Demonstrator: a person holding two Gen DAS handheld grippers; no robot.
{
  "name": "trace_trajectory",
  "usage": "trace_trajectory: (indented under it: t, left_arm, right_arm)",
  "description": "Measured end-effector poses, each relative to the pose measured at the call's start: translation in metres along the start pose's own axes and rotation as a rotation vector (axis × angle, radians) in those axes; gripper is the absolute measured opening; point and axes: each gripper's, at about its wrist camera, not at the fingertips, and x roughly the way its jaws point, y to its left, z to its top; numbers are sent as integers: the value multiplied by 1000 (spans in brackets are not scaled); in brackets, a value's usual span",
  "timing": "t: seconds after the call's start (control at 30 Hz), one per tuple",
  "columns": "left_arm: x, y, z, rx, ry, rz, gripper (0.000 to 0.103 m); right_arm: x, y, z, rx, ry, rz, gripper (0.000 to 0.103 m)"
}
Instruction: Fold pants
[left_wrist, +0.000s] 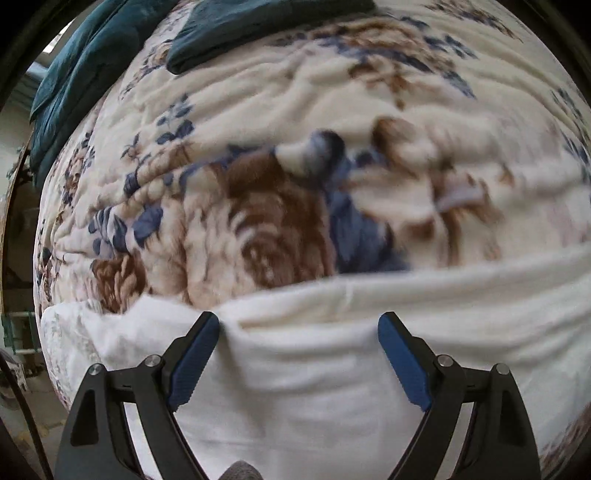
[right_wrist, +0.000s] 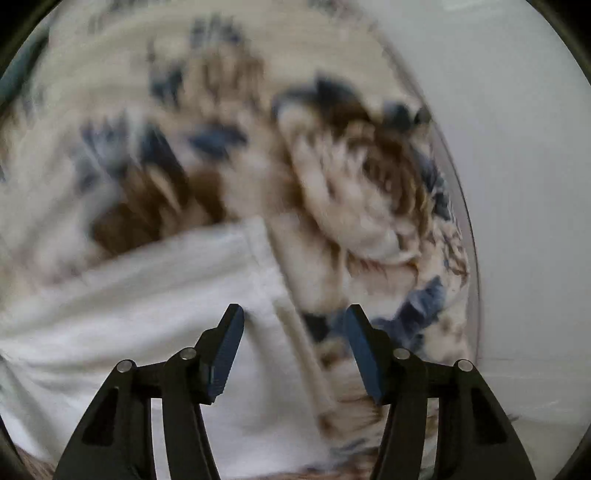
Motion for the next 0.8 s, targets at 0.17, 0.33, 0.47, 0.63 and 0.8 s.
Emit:
trace_trajectory:
  t: [0.17, 0.33, 0.47, 0.63, 0.8]
  left_arm:
    - [11, 6, 8, -31, 40, -6, 88]
    - [-10, 13, 1, -46, 17, -22, 88]
    - [-31, 9, -7, -59, 5, -67, 88]
    - [-34, -25, -19, 11, 4, -102, 88]
    - [-10, -17, -29, -10, 50, -59, 88]
  right_arm:
    - [2, 83, -39, -173, 158, 305, 23]
    - [55, 115, -31, -133, 180, 282, 4]
    - [55, 97, -7, 22, 113, 326, 3]
    - [20, 87, -21, -11, 152, 512, 4]
    - [4, 156, -33, -435, 133, 382, 31]
